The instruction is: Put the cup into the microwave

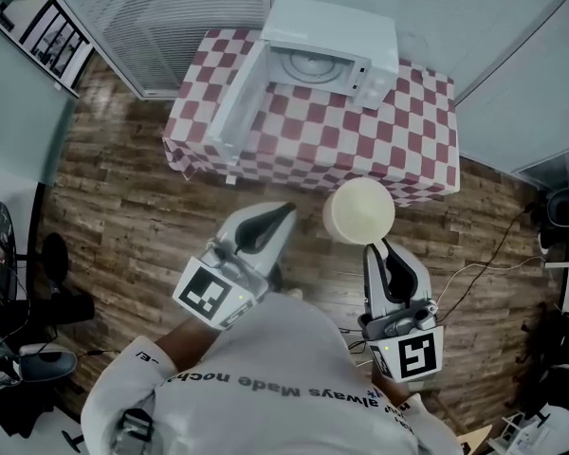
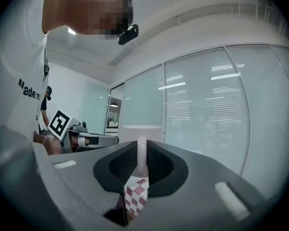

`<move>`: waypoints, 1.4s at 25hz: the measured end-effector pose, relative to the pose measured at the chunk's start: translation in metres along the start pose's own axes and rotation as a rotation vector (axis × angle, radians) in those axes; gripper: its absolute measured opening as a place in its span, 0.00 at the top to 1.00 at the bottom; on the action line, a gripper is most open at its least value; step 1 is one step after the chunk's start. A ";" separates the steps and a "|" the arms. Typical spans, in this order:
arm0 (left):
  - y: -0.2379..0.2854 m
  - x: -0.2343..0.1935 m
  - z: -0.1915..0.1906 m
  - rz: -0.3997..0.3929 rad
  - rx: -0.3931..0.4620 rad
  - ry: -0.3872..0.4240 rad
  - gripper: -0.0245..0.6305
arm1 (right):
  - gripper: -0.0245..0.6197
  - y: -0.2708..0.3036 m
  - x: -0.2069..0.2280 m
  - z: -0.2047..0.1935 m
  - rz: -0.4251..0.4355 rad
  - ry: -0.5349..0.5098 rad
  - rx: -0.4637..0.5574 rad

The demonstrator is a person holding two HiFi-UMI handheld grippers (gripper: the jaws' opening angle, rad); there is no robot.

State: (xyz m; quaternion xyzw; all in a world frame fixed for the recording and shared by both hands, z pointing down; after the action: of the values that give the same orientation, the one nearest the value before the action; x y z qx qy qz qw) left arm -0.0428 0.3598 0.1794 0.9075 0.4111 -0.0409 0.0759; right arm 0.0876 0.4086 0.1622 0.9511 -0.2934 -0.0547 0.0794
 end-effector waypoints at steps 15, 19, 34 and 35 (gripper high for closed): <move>0.018 -0.123 0.021 -0.051 0.006 -0.012 0.96 | 0.90 0.128 0.000 0.031 -0.027 -0.008 0.001; 0.023 -0.140 0.019 -0.074 -0.007 -0.008 0.96 | 0.90 0.145 -0.001 0.032 -0.041 0.012 0.000; 0.018 -0.176 0.015 -0.069 -0.010 -0.031 0.96 | 0.90 0.181 -0.005 0.028 -0.045 0.022 -0.020; 0.019 -0.178 0.015 -0.067 -0.009 -0.031 0.96 | 0.90 0.184 -0.003 0.028 -0.044 0.020 -0.020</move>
State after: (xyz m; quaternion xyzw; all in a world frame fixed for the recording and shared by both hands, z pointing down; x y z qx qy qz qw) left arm -0.1460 0.2128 0.1907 0.8920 0.4405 -0.0557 0.0850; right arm -0.0205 0.2572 0.1684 0.9569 -0.2712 -0.0499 0.0908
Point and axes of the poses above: the fingertips, and each gripper's own axes: y forward along the fingers, x to its right, z out of its top, the point moved 2 cm from there along -y, backward along the fingers, and after that the axes turned 9 degrees about -x, right-handed, at the moved point
